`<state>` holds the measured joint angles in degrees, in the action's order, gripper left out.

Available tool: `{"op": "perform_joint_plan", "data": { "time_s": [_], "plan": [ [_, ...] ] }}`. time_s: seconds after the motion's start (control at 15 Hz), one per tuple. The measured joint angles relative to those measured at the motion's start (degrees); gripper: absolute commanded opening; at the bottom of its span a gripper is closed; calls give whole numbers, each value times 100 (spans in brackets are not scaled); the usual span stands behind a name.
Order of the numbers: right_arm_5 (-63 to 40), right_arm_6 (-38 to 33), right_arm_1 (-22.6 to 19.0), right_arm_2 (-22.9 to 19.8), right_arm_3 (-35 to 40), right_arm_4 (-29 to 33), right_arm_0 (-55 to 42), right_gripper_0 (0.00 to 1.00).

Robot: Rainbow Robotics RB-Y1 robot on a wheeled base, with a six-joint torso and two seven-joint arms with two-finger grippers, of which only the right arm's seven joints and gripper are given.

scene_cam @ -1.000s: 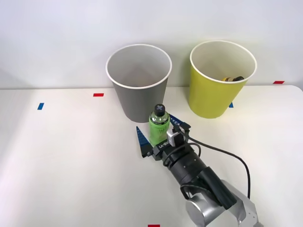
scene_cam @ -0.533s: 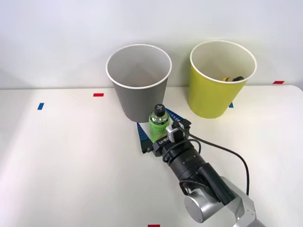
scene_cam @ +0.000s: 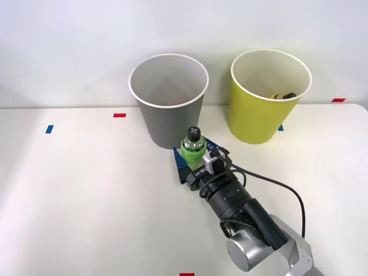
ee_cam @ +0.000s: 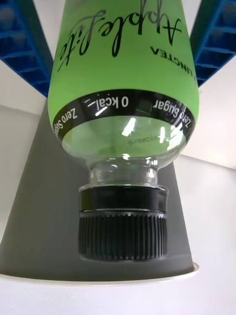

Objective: Put cans in the gray bin, plastic bottles in the light green bin

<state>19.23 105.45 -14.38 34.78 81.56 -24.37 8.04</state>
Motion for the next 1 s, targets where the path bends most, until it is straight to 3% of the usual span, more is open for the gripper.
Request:
{"op": "perform_joint_plan", "data": {
  "time_s": [0.8, 1.0],
  "plan": [
    [405, 92, -214, -64, 17, 29, -109, 0],
    [541, 108, -322, -229, 517, -10, -647, 0]
  ]
}}
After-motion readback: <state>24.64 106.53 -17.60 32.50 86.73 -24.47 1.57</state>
